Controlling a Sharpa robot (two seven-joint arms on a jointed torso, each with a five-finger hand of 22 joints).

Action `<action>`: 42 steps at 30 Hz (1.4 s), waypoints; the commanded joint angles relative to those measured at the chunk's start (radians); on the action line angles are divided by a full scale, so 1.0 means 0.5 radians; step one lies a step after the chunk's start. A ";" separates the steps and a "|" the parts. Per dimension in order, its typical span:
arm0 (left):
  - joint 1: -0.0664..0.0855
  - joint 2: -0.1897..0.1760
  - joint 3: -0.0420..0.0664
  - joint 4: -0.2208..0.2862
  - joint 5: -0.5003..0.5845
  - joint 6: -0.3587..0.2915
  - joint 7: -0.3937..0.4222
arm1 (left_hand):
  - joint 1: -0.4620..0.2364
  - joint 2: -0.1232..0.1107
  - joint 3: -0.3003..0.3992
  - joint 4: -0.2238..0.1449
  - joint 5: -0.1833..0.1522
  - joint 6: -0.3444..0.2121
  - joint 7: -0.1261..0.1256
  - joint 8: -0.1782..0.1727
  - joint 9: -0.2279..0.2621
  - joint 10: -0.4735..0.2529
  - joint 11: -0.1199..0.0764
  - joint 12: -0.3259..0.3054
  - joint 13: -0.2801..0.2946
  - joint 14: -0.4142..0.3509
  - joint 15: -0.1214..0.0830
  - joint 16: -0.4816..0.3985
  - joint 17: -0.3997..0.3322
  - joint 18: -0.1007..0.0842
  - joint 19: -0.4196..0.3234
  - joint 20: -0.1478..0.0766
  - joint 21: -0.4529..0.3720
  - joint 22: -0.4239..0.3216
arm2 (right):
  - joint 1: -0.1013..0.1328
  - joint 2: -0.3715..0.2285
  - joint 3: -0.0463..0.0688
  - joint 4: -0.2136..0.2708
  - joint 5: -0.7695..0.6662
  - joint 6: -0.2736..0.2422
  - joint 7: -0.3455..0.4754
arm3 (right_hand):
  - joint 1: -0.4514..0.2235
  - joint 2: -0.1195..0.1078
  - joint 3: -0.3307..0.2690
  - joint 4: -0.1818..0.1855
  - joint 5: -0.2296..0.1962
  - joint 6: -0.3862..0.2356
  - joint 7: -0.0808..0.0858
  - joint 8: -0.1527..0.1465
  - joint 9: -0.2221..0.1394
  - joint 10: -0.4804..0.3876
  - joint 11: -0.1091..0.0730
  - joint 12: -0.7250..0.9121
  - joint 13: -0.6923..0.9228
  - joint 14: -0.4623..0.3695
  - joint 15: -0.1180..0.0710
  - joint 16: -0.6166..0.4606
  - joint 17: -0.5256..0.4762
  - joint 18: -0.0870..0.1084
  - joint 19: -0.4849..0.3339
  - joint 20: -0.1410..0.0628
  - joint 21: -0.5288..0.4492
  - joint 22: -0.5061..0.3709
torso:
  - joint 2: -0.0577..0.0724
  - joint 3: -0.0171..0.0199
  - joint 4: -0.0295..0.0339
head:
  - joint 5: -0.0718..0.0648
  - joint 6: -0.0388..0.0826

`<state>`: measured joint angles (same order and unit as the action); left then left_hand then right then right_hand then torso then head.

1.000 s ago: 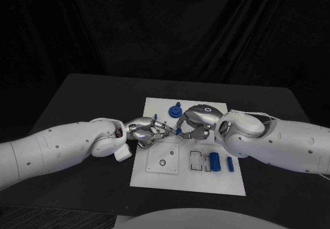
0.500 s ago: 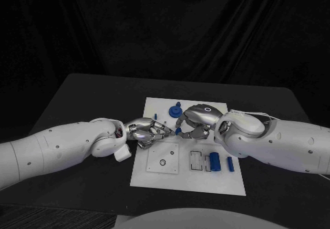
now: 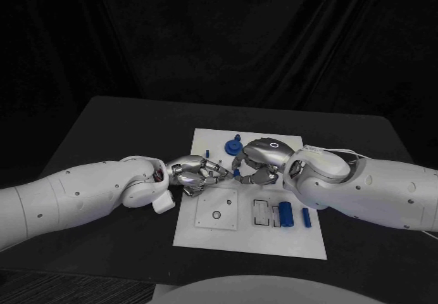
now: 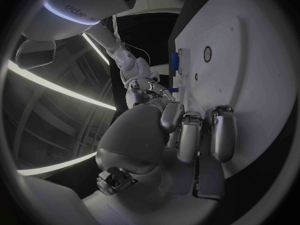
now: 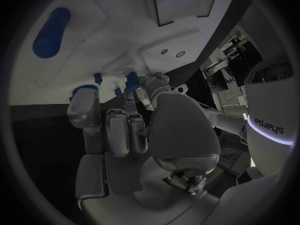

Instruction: Assemble the parts on the task board

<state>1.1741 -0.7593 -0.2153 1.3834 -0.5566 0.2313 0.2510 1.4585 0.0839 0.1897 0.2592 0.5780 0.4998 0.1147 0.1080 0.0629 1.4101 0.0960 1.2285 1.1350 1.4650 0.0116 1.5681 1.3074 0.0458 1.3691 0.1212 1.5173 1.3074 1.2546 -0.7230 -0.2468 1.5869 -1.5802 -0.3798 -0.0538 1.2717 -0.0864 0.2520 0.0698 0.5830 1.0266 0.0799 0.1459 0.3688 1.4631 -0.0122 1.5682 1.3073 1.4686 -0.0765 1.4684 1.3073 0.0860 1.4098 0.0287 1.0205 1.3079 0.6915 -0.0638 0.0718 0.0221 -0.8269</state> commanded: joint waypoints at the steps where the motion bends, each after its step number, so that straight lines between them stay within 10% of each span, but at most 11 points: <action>1: -0.004 0.004 0.001 0.007 0.002 -0.013 0.036 | -0.018 -0.003 0.012 0.003 -0.006 -0.020 -0.001 -0.011 -0.002 0.321 -0.106 0.685 0.872 0.212 -0.006 0.005 0.527 -0.003 -0.015 -0.003 -0.011 0.225 | 0.000 0.012 0.001 0.002 -0.009 0.009 0.007 | 0.020 0.001 0.013 0.001 -0.005 0.014 -0.004 0.006 0.006 0.215 0.017 0.005 0.527 0.151 0.011 -0.011 0.289 0.029 0.000 0.014 -0.011 0.195 | 0.001 -0.0006 0.002 | -0.004 0.000; 42: -0.004 -0.123 0.001 0.081 0.002 -0.094 0.047 | -0.019 -0.013 0.020 -0.004 -0.006 0.018 -0.002 -0.002 0.006 0.321 -0.108 0.685 0.872 0.212 -0.008 0.005 0.527 0.001 -0.033 -0.004 -0.017 0.216 | -0.041 0.084 0.001 -0.175 -0.066 -0.032 0.044 | 0.031 0.002 0.028 -0.022 -0.095 0.026 0.006 0.017 0.038 0.215 0.034 0.005 0.527 0.150 0.028 -0.014 0.286 0.031 -0.003 0.032 -0.027 0.199 | -0.001 0.0019 0.003 | 0.011 0.003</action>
<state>1.1734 -0.8210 -0.2156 1.4195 -0.5574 0.1994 0.2529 1.4532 0.0787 0.1952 0.2592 0.5781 0.5005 0.1144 0.1081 0.0643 1.4086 0.0945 1.2296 1.1350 1.4635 0.0133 1.5681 1.3074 0.0453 1.3584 0.1177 1.5134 1.3081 1.2376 -0.6823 -0.2467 1.5028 -1.6019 -0.3812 -0.0383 1.2836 -0.0883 0.2621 0.0632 0.5390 1.0315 0.0847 0.1478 0.3745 1.4667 -0.0015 1.5682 1.3079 1.4678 -0.0704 1.4638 1.3073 0.0860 1.4097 0.0361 1.0096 1.3075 0.6904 -0.0629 0.0737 0.0246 -0.8225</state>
